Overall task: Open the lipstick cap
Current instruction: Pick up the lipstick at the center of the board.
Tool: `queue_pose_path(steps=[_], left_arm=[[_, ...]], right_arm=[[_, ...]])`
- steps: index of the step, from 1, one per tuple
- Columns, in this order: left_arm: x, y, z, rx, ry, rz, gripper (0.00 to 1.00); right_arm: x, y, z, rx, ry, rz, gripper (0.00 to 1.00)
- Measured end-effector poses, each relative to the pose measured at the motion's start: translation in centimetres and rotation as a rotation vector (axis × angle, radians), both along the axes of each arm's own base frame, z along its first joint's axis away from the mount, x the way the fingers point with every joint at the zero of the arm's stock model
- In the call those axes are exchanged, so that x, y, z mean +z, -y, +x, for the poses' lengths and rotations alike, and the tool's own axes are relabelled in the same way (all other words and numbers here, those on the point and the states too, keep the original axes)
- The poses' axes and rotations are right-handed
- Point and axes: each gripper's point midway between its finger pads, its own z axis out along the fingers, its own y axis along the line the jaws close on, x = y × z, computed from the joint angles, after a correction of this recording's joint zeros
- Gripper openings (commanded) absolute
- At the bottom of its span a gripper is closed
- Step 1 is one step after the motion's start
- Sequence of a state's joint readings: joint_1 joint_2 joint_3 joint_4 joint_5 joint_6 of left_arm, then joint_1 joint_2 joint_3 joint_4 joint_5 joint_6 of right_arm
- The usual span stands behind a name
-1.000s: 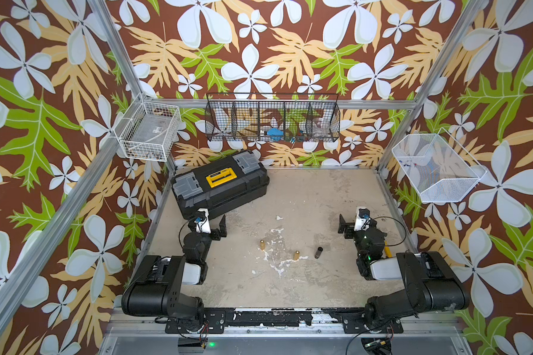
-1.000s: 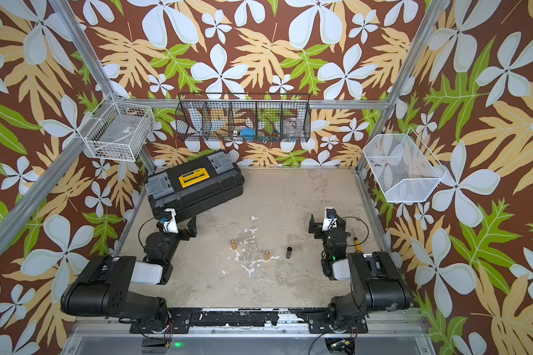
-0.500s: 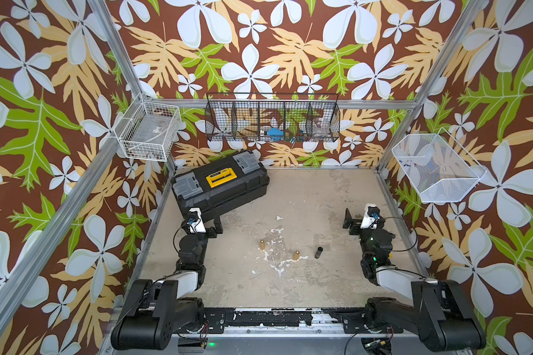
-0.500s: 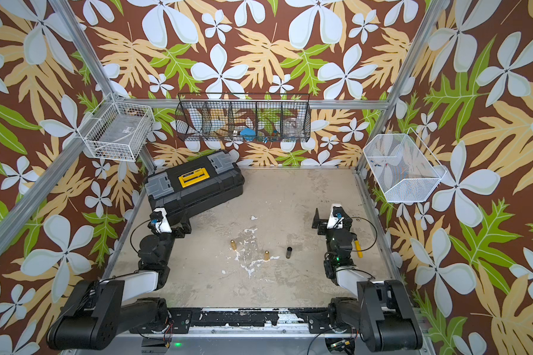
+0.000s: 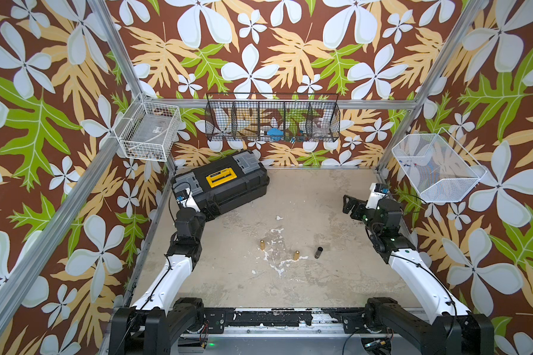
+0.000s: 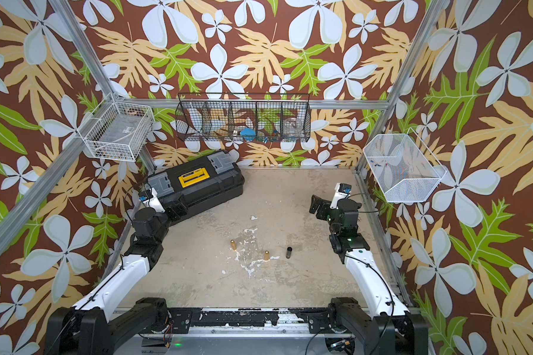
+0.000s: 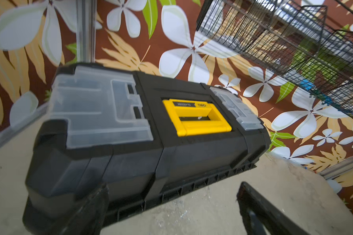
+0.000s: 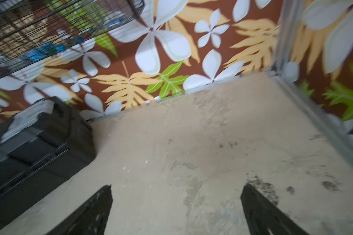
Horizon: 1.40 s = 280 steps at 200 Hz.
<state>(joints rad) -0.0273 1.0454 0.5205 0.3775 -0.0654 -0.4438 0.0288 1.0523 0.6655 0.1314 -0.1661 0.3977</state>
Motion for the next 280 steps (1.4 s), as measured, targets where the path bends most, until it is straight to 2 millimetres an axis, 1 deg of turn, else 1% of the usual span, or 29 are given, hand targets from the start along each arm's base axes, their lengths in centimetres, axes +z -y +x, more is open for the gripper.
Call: queue_pose_path(steps=[13, 29, 41, 49, 59, 68, 82, 93, 110, 124, 132, 142, 158, 167, 174, 181, 188, 196, 214, 235, 265, 280], left_arm=[[-0.8, 0.6, -0.5, -0.021, -0.031, -0.067, 1.0], [-1.4, 2.5, -1.0, -0.114, -0.034, -0.157, 1.0], [-1.9, 4.7, -1.3, -0.213, -0.046, -0.235, 0.98], [-2.1, 6.2, -1.6, -0.279, -0.062, -0.271, 0.95], [-1.9, 8.7, -2.0, -0.375, -0.076, -0.289, 0.9], [-1.6, 10.4, -2.5, -0.441, -0.076, -0.293, 0.89], [-1.6, 12.8, -3.4, -0.528, -0.087, -0.299, 0.86], [-2.1, 14.3, -4.2, -0.575, -0.108, -0.297, 0.85], [-3.0, 16.0, -5.3, -0.629, -0.136, -0.274, 0.83], [-3.6, 16.9, -6.0, -0.649, -0.153, -0.247, 0.78], [-4.0, 17.2, -6.3, -0.655, -0.168, -0.23, 0.78], [-4.6, 17.4, -6.4, -0.649, -0.191, -0.216, 0.78], [-5.5, 17.9, -6.5, -0.637, -0.229, -0.187, 0.73], [-6.0, 18.5, -6.8, -0.649, -0.25, -0.167, 0.73], [-6.4, 19.2, -7.1, -0.666, -0.268, -0.151, 0.76], [-6.7, 19.5, -7.3, -0.672, -0.278, -0.128, 0.77], [-7.0, 19.8, -7.5, -0.674, -0.286, -0.116, 0.76], [-7.2, 19.7, -7.6, -0.664, -0.293, -0.103, 0.76], [-7.5, 18.7, -7.2, -0.608, -0.283, -0.06, 0.76], [-7.5, 18.6, -7.0, -0.608, -0.274, -0.032, 0.76], [-7.3, 19.8, -7.4, -0.687, -0.257, -0.021, 0.75], [-6.8, 20.0, -7.2, -0.702, -0.235, -0.013, 0.73]], right_arm=[[-0.2, -2.2, -0.6, 0.114, -0.016, 0.067, 0.97], [0.1, -4.8, -1.4, 0.251, -0.02, 0.139, 0.96], [0.5, -7.2, -2.2, 0.361, -0.026, 0.178, 0.96], [0.9, -8.8, -2.8, 0.427, -0.032, 0.191, 0.95], [1.6, -10.7, -3.5, 0.505, -0.027, 0.192, 0.93], [2.1, -12.2, -4.2, 0.566, -0.017, 0.186, 0.92], [2.5, -13.8, -5.2, 0.633, -0.011, 0.185, 0.91], [2.4, -14.7, -5.8, 0.668, -0.014, 0.178, 0.9], [2.4, -16.8, -7.1, 0.747, -0.026, 0.149, 0.89], [2.6, -18.8, -8.1, 0.815, -0.026, 0.106, 0.85], [2.4, -19.7, -8.7, 0.841, -0.031, 0.074, 0.83], [1.9, -21.0, -9.6, 0.875, -0.045, 0.032, 0.83], [0.4, -22.5, -10.8, 0.911, -0.079, -0.046, 0.81], [-0.3, -23.3, -11.3, 0.932, -0.095, -0.086, 0.8], [-0.9, -23.7, -11.6, 0.943, -0.11, -0.115, 0.8], [-1.5, -24.0, -11.7, 0.945, -0.123, -0.142, 0.79], [-2.0, -24.2, -11.7, 0.944, -0.134, -0.172, 0.78], [-2.4, -24.4, -11.8, 0.95, -0.147, -0.189, 0.78], [-3.3, -24.6, -12.1, 0.963, -0.162, -0.229, 0.76], [-3.7, -24.6, -12.4, 0.973, -0.165, -0.26, 0.76], [-3.7, -24.8, -13.0, 1.005, -0.153, -0.266, 0.77], [-3.7, -25.0, -13.2, 1.017, -0.153, -0.258, 0.77]])
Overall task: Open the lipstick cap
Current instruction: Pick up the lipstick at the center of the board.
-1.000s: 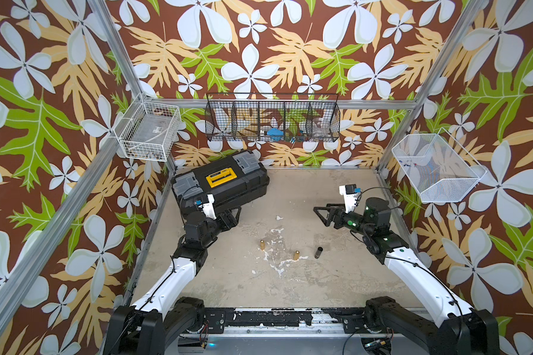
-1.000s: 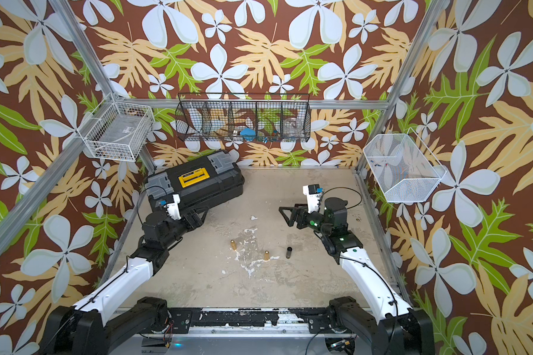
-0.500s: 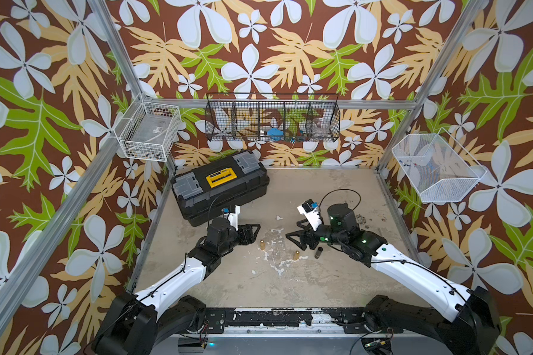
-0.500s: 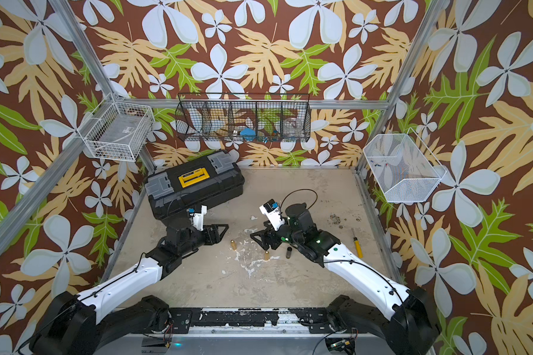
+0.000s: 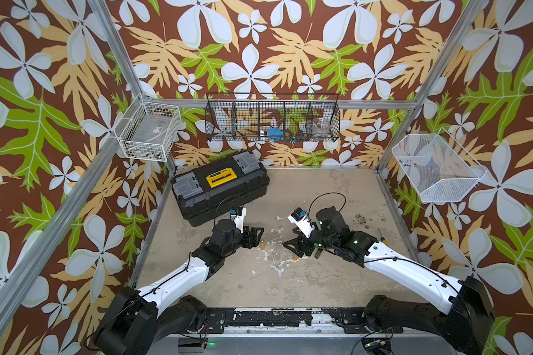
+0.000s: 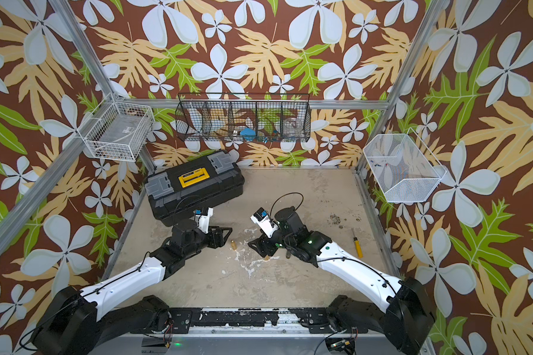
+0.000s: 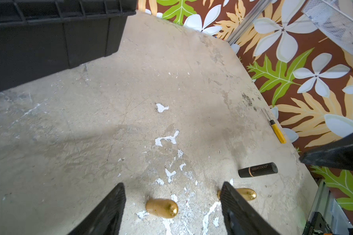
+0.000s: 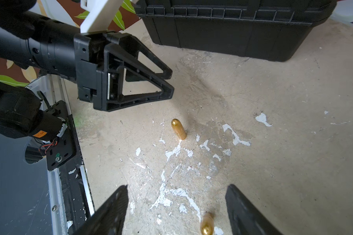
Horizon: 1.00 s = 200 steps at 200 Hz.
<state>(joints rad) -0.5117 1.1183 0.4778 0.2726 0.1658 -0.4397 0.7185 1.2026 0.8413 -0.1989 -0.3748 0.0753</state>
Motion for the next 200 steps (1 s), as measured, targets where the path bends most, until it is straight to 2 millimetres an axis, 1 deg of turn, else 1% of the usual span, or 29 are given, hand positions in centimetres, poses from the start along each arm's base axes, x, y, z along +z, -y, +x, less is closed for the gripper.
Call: queue_pose_path(steps=[11, 34, 47, 69, 91, 113, 137, 156, 168, 200], left_arm=[[-0.1, 0.1, 0.1, -0.002, 0.005, 0.004, 0.72], [-1.1, 0.1, 0.2, -0.008, -0.019, 0.026, 0.71], [-1.3, 0.3, 0.3, -0.01, -0.031, 0.034, 0.71], [-1.1, 0.5, 0.4, -0.013, -0.03, 0.039, 0.72], [-1.6, 0.5, 0.3, -0.005, -0.049, 0.062, 0.72], [-2.0, 0.7, 0.2, -0.007, -0.063, 0.084, 0.69], [-2.8, 1.1, -0.4, -0.011, -0.078, 0.118, 0.66], [-3.3, 1.5, -0.9, -0.021, -0.089, 0.142, 0.61], [-3.7, 1.4, -0.9, -0.017, -0.099, 0.151, 0.56], [-4.3, 1.5, -1.0, -0.017, -0.121, 0.167, 0.56]], right_arm=[[0.0, -0.1, 0.0, 0.004, -0.001, 0.004, 0.77], [0.0, -0.1, 0.4, -0.01, -0.001, -0.006, 0.78], [-0.1, 0.1, 0.5, -0.021, 0.001, -0.013, 0.79], [-0.1, 0.8, 0.9, -0.07, 0.016, -0.023, 0.81], [-0.1, 1.6, 1.3, -0.113, 0.039, -0.038, 0.81], [0.4, 1.8, 1.6, -0.134, 0.064, -0.029, 0.81], [0.2, 1.8, 1.6, -0.14, 0.059, -0.021, 0.81], [0.0, 1.8, 1.5, -0.142, 0.049, -0.016, 0.81], [-0.1, 1.7, 1.5, -0.141, 0.043, -0.015, 0.8], [-0.2, 1.7, 1.6, -0.145, 0.037, -0.015, 0.81]])
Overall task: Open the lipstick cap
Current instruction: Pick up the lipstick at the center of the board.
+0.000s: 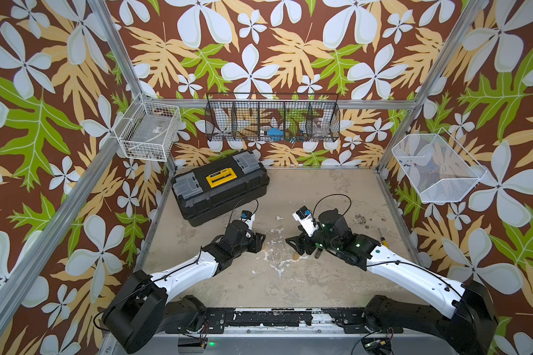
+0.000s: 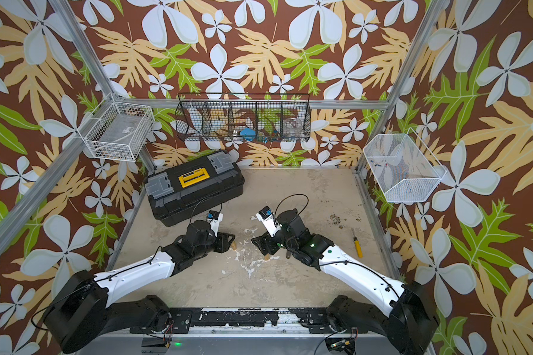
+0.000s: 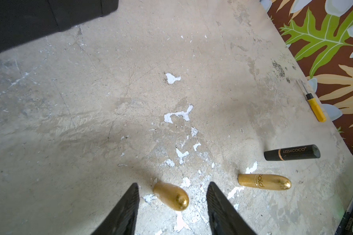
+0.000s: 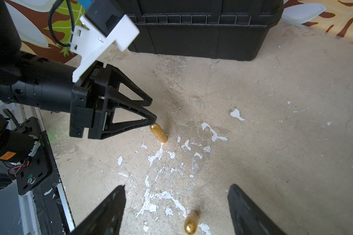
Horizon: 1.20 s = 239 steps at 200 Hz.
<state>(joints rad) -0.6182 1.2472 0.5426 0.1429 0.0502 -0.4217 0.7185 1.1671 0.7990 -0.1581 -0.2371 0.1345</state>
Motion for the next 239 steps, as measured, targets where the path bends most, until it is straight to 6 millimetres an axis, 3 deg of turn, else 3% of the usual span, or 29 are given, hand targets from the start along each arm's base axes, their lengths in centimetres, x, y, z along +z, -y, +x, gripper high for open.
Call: queue_pose_path(steps=[48, 98, 137, 239], left_arm=[[-1.2, 0.7, 0.0, -0.017, -0.034, 0.026, 0.55], [-2.5, 1.3, -0.1, -0.027, -0.053, 0.066, 0.46], [-3.3, 1.4, 0.2, -0.034, -0.059, 0.11, 0.45], [-3.7, 1.2, 0.0, -0.041, -0.052, 0.159, 0.41]], right_arm=[[-0.6, -0.1, 0.0, -0.006, -0.02, 0.002, 0.81], [-1.3, -0.8, 0.0, 0.013, -0.049, 0.013, 0.82], [-1.6, -1.2, -0.1, 0.033, -0.065, 0.018, 0.82], [-2.0, -1.5, -0.2, 0.044, -0.081, 0.015, 0.83]])
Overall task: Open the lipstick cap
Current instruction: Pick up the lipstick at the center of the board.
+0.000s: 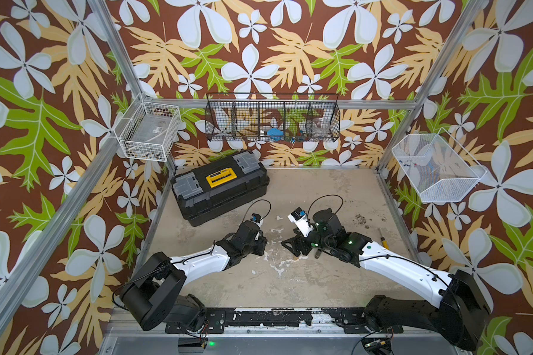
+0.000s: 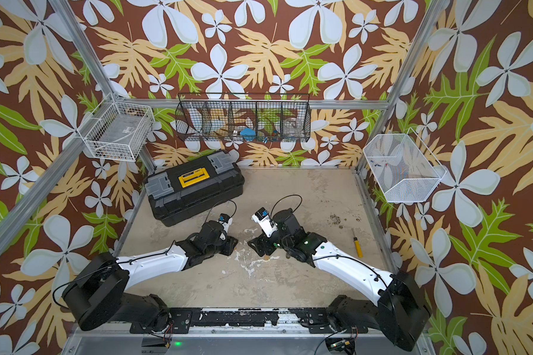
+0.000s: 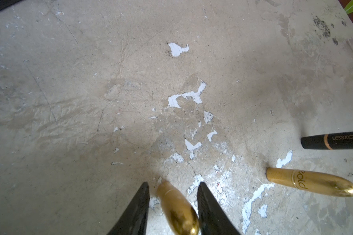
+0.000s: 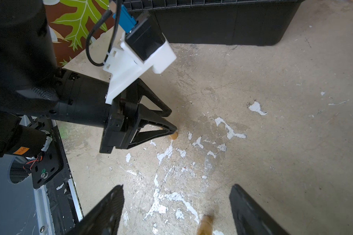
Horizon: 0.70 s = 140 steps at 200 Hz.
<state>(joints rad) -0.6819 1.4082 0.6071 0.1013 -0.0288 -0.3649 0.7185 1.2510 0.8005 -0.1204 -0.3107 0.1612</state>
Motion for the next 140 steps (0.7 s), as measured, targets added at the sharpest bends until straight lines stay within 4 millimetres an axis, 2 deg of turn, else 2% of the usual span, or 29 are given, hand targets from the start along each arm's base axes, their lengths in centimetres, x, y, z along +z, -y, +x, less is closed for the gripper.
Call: queue_pose_path(steps=[51, 67, 140], left_arm=[[0.27, 0.02, 0.03, 0.002, 0.015, 0.006, 0.38], [0.19, -0.01, 0.04, 0.004, 0.014, 0.009, 0.32], [-0.27, 0.23, -0.2, -0.004, 0.004, 0.03, 0.31]], right_arm=[[0.06, 0.07, 0.08, -0.009, -0.001, 0.001, 0.84], [0.09, 0.19, 0.22, -0.018, 0.004, -0.003, 0.84], [0.32, 0.33, 0.24, -0.028, 0.007, 0.001, 0.84]])
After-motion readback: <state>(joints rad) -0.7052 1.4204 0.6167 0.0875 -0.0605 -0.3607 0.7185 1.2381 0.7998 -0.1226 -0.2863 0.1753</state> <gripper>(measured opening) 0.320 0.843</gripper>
